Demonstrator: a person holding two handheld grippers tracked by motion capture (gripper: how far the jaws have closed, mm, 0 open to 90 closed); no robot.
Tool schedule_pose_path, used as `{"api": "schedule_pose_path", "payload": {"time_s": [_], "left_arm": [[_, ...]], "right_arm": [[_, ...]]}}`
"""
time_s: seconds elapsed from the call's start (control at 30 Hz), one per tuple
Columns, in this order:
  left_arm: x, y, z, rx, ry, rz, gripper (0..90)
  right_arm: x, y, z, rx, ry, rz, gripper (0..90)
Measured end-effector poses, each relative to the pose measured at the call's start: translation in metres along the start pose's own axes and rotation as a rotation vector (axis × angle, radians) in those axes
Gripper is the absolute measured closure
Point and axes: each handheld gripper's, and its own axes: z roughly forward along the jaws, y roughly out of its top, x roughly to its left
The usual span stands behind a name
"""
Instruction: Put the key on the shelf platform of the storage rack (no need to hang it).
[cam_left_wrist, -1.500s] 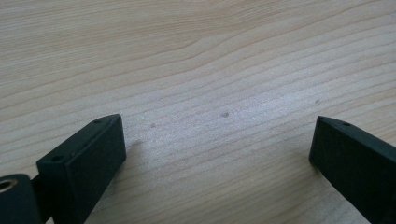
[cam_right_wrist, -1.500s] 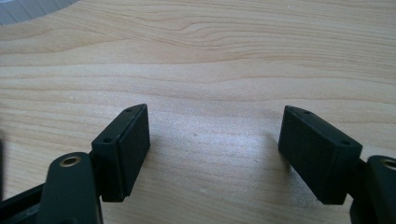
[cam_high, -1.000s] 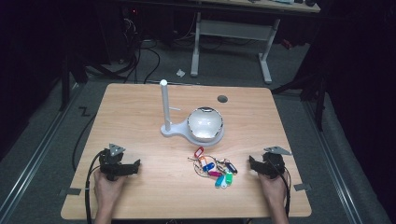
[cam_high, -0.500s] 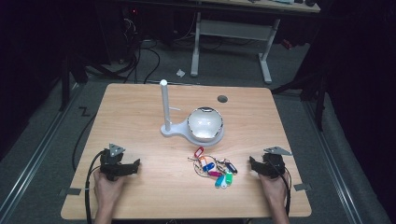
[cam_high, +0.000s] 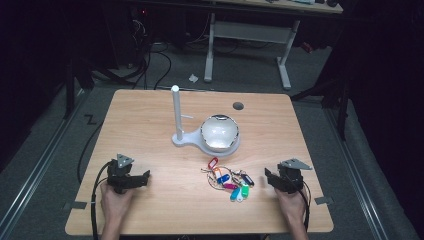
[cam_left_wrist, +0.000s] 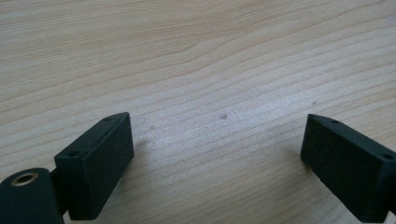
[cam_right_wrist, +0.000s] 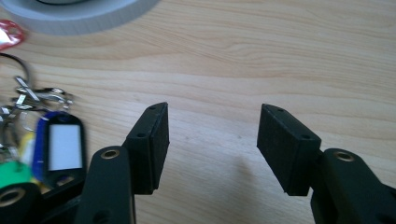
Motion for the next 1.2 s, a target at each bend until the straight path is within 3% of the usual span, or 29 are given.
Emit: {"api": "schedule_pose_path", "payload": {"time_s": [0.2,0.5,0.57,1.2], "left_arm": [[0.0,0.0,0.0,0.0,0.0,0.001,9.7],[0.0,0.0,0.0,0.0,0.0,0.0,9.7],[0.0,0.0,0.0,0.0,0.0,0.0,9.7],[0.0,0.0,0.0,0.0,0.0,-0.001,9.7]], "right_arm": [[0.011,0.005,-0.004,-0.01,0.055,-0.013,44.1],[0.037,0.015,-0.009,-0.028,0.139,-0.08,44.7],[0.048,0.018,-0.008,-0.022,0.177,-0.102,44.6],[0.104,0.024,0.003,0.028,0.338,-0.219,47.8]]}}
